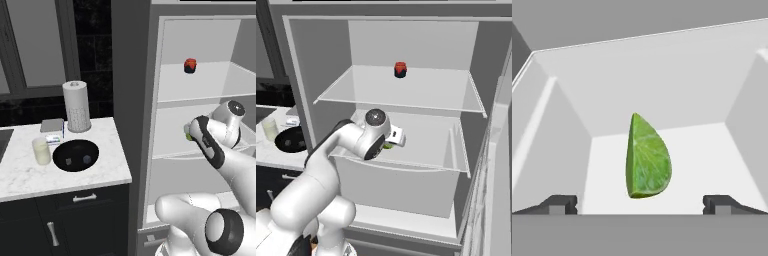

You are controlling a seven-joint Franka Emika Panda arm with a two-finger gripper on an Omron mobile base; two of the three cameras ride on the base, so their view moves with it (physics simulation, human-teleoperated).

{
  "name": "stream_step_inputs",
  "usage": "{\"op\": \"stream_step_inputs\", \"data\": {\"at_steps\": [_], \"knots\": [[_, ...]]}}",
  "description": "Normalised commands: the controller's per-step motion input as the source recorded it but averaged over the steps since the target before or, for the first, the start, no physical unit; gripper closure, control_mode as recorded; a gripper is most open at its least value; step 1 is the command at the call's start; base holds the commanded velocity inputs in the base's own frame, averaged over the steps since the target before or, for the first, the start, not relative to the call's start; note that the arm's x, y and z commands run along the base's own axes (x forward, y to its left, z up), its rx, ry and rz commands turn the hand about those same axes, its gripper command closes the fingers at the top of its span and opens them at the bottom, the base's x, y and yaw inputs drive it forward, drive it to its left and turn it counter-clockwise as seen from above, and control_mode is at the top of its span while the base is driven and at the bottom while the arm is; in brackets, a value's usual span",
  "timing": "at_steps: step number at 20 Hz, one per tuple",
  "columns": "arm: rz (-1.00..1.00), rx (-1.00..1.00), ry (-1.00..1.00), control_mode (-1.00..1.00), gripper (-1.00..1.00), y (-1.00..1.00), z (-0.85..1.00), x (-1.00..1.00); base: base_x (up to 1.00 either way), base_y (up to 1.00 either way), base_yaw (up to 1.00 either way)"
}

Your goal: Grab a lemon wedge from the fridge and one ice cube from the ice bowl, and put them in the glass of lemonade.

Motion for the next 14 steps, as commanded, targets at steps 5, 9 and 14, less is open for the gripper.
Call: {"op": "stream_step_inputs", "data": {"at_steps": [5,9,14], "knots": [[0.0,-0.02,0.01,-1.0,-1.0,-0.06,-0.18,0.44,0.0,0.0,0.0],[0.0,0.0,0.01,-1.0,-1.0,0.0,-0.21,0.16,0.0,0.0,0.0],[0.0,-0.01,0.02,-1.0,-1.0,0.0,-0.15,0.05,0.0,0.0,0.0]]}}
